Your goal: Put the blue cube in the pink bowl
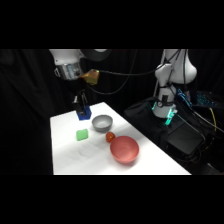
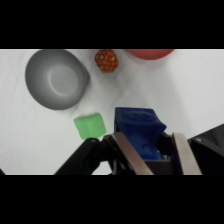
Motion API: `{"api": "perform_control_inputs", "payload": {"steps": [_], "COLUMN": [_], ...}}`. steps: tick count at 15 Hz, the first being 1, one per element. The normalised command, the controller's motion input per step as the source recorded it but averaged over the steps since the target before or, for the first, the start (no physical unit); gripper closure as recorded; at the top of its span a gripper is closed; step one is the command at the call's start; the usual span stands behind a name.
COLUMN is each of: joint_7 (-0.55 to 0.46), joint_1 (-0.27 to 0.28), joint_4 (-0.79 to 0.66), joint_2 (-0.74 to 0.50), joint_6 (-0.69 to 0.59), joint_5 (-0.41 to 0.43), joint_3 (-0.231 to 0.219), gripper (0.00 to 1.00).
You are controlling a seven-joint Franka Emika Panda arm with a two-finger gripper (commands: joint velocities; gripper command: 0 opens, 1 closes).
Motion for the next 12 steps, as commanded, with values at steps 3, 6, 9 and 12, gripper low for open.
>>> {"api": "perform_control_inputs", "payload": {"steps": [3, 6, 9, 12], "joint_7": [-0.06, -0.04, -0.02, 0.0], "joint_1": [0.035, 0.051, 0.062, 0.072], "joint_4": [-0.34, -0.44, -0.5, -0.49], "joint_2": [-0.31, -0.38, -0.4, -0.38], "joint_6": [0.03, 0.1, 0.18, 0.24], "joint_5": [-0.084, -0.084, -0.078, -0.076], "joint_3": [0.094, 0.082, 0.088, 0.094], "gripper": [0.78, 0.78, 0.78, 0.78]}}
